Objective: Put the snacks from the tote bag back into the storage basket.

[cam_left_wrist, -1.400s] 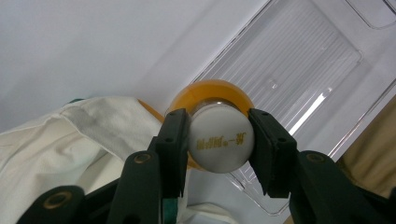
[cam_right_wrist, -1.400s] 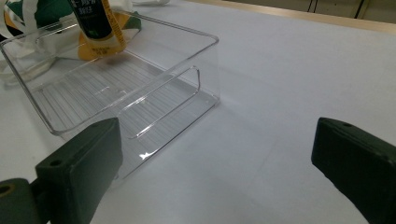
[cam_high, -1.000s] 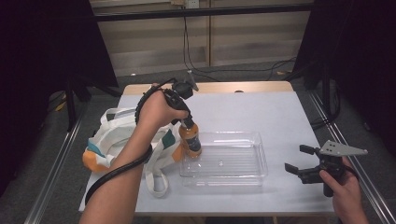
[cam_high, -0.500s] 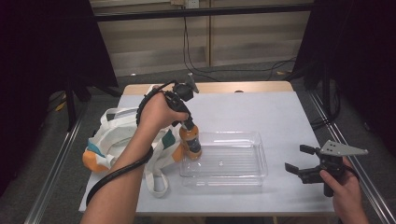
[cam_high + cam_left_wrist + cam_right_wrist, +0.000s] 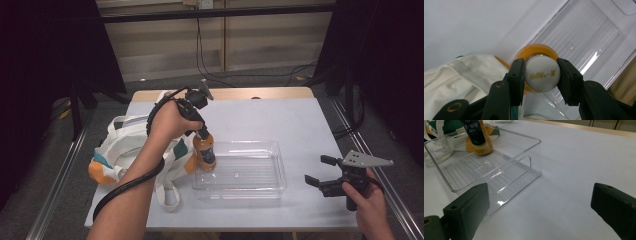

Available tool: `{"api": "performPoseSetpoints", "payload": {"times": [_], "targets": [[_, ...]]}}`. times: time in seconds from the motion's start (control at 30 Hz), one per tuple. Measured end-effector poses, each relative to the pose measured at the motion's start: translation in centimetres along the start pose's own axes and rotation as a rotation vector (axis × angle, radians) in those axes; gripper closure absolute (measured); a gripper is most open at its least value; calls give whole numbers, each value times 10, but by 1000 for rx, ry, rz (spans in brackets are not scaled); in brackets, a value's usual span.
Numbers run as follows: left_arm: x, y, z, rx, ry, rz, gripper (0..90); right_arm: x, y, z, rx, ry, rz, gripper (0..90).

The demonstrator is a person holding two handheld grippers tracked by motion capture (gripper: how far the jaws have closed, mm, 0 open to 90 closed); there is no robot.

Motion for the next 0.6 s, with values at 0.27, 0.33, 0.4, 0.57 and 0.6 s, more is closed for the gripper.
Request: {"api": "performPoseSetpoints", "payload": {"times": [0.27, 0.33, 0.4, 0.57, 0.6], "targets": [[2, 2, 2, 6, -5, 8, 589, 0, 0, 0, 1, -1, 3, 18], [2, 2, 2, 10, -7, 11, 588, 0, 0, 0, 3, -1, 3, 18], [2, 1, 3, 6, -9, 11, 588, 0, 0, 0, -3, 2, 0, 18], [3, 0, 5, 10, -16, 25, 584, 0, 0, -1, -4, 6, -4, 18], [3, 0, 5, 9, -19, 28, 584, 0, -1, -1, -3, 5, -5, 18]]}}
Point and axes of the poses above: each handheld gripper's, and its own axes: x roughly forward along the jaws, y roughly out of its top, z roughly to its right, the point moved 9 cm from there along x, roughly forward along the jaws, and after that the axes turned 9 degrees about x, right-handed, at the moved point
